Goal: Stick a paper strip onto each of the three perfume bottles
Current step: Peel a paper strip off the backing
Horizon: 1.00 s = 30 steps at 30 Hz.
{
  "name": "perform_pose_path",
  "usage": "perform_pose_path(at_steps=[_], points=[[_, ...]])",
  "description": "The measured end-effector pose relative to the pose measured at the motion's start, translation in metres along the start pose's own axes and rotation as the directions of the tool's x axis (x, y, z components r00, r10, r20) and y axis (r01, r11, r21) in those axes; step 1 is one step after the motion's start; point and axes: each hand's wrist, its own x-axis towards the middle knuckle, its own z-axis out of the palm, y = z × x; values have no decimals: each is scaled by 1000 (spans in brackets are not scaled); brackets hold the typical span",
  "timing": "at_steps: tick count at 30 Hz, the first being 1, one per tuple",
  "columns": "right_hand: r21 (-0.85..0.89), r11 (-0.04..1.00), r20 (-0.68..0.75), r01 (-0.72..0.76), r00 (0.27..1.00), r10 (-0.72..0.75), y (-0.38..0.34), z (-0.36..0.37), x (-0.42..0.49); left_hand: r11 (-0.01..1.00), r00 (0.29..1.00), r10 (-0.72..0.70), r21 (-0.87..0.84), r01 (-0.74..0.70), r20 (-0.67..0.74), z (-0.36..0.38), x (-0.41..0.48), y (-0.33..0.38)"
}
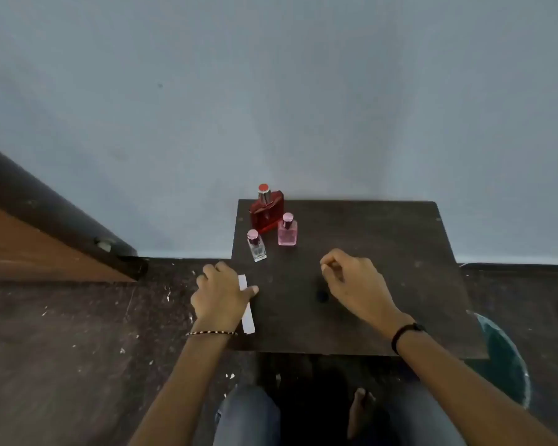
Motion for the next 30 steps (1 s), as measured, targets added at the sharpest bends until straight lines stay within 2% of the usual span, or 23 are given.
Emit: perform_pose_path(at_steps=[6,10,16,19,21,22,24,26,30], points=[[-28,999,-111,47,993,-49,12,40,23,975,998,-7,-223,-8,-66,29,23,-23],[2,995,-182,99,978,-97,12,55,30,926,981,-46,-376,-29,-189,43,28,-34],[37,987,-155,155,977,-148,16,56,17,926,923,-114,-376,-35,-366,46,13,-32],[68,978,-102,197,977,-189,22,51,6,908,904,-75,-404,-113,-421,45,-5,-23],[83,968,-55,237,971,-233,23,47,0,848,903,-49,-496,-188,-426,46,-15,-10],[98,961,-40,259,966,-256,23,44,-5,784,916,-37,-580,-220,-398,49,-16,-2],[158,938,-35,307,951,-306,21,40,-16,602,958,4,-764,-231,-286,55,-19,13],[256,906,-38,338,940,-340,19,39,-26,459,978,50,-865,-201,-200,64,-18,26],[303,876,-57,376,924,-377,29,45,-39,388,979,117,-899,-202,-169,78,-19,45]])
